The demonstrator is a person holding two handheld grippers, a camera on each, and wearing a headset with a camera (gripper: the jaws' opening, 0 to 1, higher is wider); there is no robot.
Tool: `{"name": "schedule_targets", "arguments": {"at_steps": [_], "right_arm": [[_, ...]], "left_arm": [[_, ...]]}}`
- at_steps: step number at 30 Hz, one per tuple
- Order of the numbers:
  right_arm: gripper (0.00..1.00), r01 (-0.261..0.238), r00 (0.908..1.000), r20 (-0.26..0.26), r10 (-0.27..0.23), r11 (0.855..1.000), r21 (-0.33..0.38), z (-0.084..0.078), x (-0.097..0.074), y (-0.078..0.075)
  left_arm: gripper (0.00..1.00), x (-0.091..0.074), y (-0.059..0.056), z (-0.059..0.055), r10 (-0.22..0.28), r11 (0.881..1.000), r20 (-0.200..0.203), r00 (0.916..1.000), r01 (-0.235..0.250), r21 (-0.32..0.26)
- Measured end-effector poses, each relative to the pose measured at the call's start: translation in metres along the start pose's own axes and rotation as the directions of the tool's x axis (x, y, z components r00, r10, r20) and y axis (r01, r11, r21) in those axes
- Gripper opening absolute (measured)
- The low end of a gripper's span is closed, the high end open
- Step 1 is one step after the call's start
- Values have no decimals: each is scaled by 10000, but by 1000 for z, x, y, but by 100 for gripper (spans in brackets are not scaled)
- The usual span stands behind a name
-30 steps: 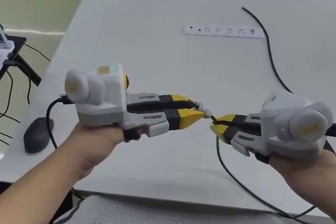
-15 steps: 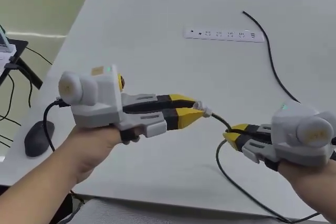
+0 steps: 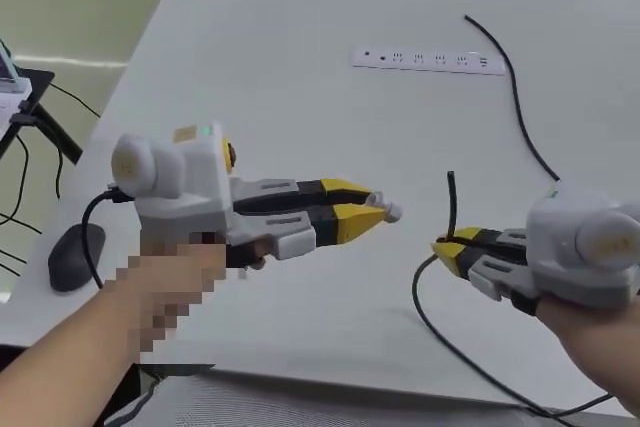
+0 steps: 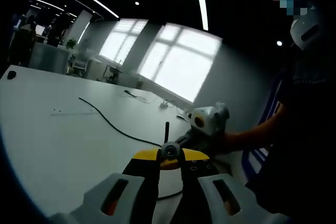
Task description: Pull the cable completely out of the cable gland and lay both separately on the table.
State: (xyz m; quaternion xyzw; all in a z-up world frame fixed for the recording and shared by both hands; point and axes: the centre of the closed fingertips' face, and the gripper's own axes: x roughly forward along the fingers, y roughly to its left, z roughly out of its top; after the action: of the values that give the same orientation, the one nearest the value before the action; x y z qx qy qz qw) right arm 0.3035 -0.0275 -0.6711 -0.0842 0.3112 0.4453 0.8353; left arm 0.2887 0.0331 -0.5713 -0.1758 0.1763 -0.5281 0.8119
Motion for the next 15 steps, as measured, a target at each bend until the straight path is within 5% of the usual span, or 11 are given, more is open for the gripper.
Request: {"name": "schedule_targets", "arguments": {"at_steps": [15], "right_arm": [[0,-182,9998,4,182,9997,-159,20,15,6]], "left_arm": [[15,-16,18,-15,330,9990,62,9994,-328,-297]]}}
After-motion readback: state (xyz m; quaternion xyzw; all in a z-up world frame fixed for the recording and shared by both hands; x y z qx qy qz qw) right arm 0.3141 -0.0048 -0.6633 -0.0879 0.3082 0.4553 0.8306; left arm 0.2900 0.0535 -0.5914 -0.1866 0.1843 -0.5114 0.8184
